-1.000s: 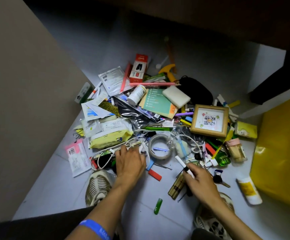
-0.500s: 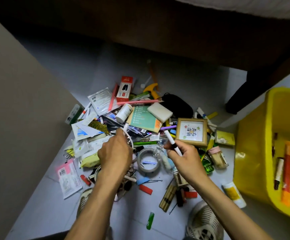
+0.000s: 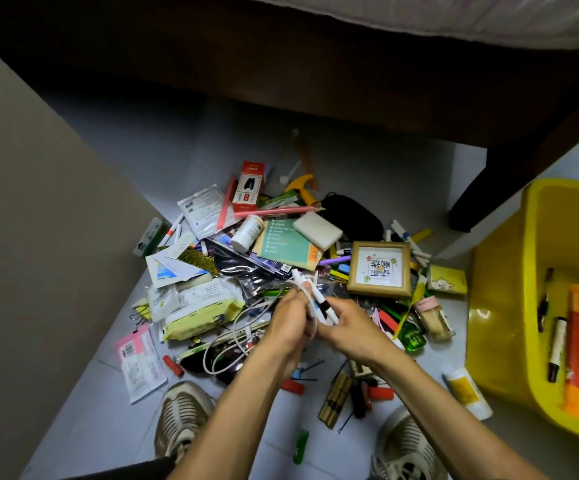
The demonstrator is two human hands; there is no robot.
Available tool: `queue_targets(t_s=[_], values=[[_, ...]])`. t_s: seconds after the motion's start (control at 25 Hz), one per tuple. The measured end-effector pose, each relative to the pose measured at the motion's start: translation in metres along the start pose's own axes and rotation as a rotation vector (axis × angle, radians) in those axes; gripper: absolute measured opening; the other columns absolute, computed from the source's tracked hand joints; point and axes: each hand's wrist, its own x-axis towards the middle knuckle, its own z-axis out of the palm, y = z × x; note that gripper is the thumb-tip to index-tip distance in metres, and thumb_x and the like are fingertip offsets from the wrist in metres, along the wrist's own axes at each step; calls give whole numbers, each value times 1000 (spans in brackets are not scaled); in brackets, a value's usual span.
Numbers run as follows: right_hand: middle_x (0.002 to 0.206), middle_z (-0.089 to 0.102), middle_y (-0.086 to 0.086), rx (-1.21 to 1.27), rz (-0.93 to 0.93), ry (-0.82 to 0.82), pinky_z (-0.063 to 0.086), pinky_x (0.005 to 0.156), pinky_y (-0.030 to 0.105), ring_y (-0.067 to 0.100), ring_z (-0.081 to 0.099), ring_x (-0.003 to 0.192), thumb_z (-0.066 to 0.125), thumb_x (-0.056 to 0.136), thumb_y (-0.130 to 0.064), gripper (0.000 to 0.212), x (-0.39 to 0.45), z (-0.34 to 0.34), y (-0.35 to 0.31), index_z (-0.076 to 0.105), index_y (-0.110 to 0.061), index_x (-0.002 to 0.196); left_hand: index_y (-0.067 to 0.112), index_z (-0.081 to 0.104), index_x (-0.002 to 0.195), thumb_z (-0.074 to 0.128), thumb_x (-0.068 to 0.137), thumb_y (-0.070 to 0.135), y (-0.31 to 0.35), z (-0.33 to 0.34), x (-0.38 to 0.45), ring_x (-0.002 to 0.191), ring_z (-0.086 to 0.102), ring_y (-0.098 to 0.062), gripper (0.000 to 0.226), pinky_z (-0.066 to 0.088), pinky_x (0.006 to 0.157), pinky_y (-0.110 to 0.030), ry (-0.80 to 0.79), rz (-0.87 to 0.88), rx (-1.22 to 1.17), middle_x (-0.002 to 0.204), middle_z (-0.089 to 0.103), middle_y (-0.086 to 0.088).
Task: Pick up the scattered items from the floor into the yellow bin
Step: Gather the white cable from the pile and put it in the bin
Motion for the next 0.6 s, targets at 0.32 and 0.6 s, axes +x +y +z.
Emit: queue_targets(t_s=[0.32, 0.6], values=[[74, 62, 1, 301, 48, 534, 42, 47, 26, 12, 54, 53, 46, 101, -20, 10, -47, -56, -4, 53, -23, 107, 25, 65, 119, 51, 93, 25, 20, 10, -17, 100, 66, -24, 30, 54, 86, -39, 267, 579, 835, 115, 70, -1], [88, 61, 6, -252, 116, 1187, 42, 63, 23, 32, 59, 89, 53, 97, -20, 20, -135, -154, 18, 55, -12, 115, 23, 58, 131, 55, 93, 24, -11, 83, -19, 106, 62, -21, 38, 51, 89, -33, 89, 609, 819, 125, 65, -3]])
